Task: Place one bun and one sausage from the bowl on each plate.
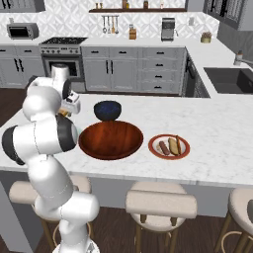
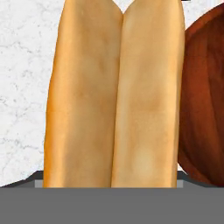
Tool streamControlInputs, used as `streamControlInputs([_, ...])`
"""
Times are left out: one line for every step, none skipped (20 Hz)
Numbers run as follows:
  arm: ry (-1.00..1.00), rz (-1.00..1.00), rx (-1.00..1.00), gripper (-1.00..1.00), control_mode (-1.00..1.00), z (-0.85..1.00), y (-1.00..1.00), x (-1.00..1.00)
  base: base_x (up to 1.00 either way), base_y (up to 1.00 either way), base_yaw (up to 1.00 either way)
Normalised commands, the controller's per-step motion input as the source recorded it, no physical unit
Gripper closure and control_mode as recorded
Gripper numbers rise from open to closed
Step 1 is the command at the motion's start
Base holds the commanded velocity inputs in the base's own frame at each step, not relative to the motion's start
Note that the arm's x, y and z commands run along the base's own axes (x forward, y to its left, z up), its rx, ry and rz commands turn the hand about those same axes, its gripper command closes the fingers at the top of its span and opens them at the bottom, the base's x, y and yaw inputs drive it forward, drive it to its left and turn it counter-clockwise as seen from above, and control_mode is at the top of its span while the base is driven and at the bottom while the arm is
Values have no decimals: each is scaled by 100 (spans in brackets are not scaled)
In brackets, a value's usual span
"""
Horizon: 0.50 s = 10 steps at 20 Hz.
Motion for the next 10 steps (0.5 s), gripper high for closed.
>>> streamControlInputs([-1,27,0,100,-100,0,30,-7,0,0,0])
streamControlInputs([-7,21,0,100,-100,0,29,-12,0,0,0])
streamControlInputs([-8,21,0,100,-100,-4,35,0,0,0,0])
streamControlInputs([-10,20,0,100,-100,-11,37,0,0,0,0])
streamControlInputs([-4,17,0,100,-100,-19,48,0,0,0,0])
streamControlInputs([2,13,-10,100,-100,-31,49,13,0,0,0])
streamControlInputs([23,12,-34,100,-100,-14,50,25,0,0,0])
streamControlInputs([29,13,-35,100,-100,-6,37,19,0,0,0])
streamControlInputs([37,15,-35,100,-100,-6,34,24,0,0,0])
streamControlInputs([40,15,-35,100,-100,-7,26,35,0,0,0])
